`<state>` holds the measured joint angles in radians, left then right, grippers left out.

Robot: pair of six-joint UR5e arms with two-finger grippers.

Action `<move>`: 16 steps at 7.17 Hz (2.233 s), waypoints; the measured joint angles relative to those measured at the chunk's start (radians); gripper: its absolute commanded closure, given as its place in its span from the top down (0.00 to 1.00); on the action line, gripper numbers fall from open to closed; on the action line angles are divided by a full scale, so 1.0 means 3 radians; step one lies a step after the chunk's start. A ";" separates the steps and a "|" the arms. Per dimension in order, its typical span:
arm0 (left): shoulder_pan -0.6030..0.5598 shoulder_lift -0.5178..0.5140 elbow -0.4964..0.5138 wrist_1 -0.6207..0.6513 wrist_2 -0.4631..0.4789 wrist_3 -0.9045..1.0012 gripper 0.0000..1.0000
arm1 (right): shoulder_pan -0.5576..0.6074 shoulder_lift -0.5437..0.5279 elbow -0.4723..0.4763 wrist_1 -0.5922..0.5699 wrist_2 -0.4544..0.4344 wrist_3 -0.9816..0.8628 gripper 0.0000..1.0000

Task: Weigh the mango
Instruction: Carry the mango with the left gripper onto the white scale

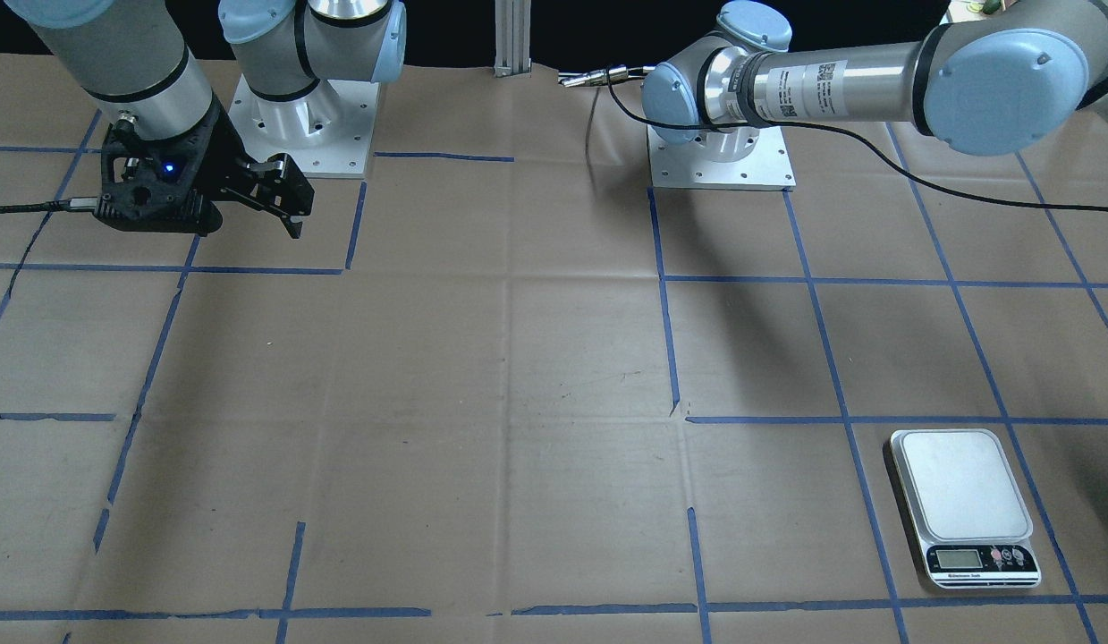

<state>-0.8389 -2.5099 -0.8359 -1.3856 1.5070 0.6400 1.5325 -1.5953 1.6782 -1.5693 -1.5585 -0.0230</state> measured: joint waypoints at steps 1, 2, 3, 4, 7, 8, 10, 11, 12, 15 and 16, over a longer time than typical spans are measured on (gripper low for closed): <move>-0.0184 0.0149 -0.0082 -0.0089 0.0094 0.0018 0.06 | 0.0000 0.0000 0.0000 0.0000 0.0000 0.0000 1.00; -0.0388 0.0304 -0.0260 -0.0168 0.0258 0.0040 0.06 | 0.0000 0.0000 0.0000 0.0000 0.0000 0.0000 1.00; -0.0546 0.0487 -0.0551 -0.0194 0.0366 0.0060 0.06 | 0.0000 0.0000 0.0000 0.0000 0.0000 0.0000 1.00; -0.0640 0.0693 -0.0907 -0.0178 0.0410 0.0066 0.07 | 0.0000 0.0000 0.0000 0.0000 0.0000 0.0000 1.00; -0.0717 0.0952 -0.1475 0.0017 0.0420 0.0040 0.07 | 0.0000 0.0000 0.0000 0.0000 0.0000 0.0000 1.00; -0.0722 0.0938 -0.1497 0.0042 0.0411 0.0037 0.08 | 0.0000 0.0000 0.0000 0.0000 0.0000 0.0000 1.00; -0.0757 0.0888 -0.1460 0.0083 0.0401 0.0031 0.10 | 0.0000 0.0000 0.0000 0.0000 0.0000 0.0000 1.00; -0.0770 0.0872 -0.1451 0.0105 0.0397 0.0030 0.16 | 0.0000 0.0000 0.0000 0.0000 0.0000 0.0000 1.00; -0.0777 0.0860 -0.1450 0.0114 0.0393 0.0030 0.29 | 0.0000 0.0000 0.0000 0.0000 0.0000 0.0000 1.00; -0.0788 0.0853 -0.1478 0.0106 0.0390 0.0028 0.99 | 0.0000 0.0000 0.0000 0.0000 0.0000 0.0000 1.00; -0.0793 0.0863 -0.1498 0.0083 0.0399 0.0025 0.99 | 0.0000 0.0000 0.0000 0.0000 0.0000 0.0000 1.00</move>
<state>-1.0766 -2.2510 -1.2853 -1.3606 1.6267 0.6474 1.5324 -1.5953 1.6781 -1.5692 -1.5585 -0.0230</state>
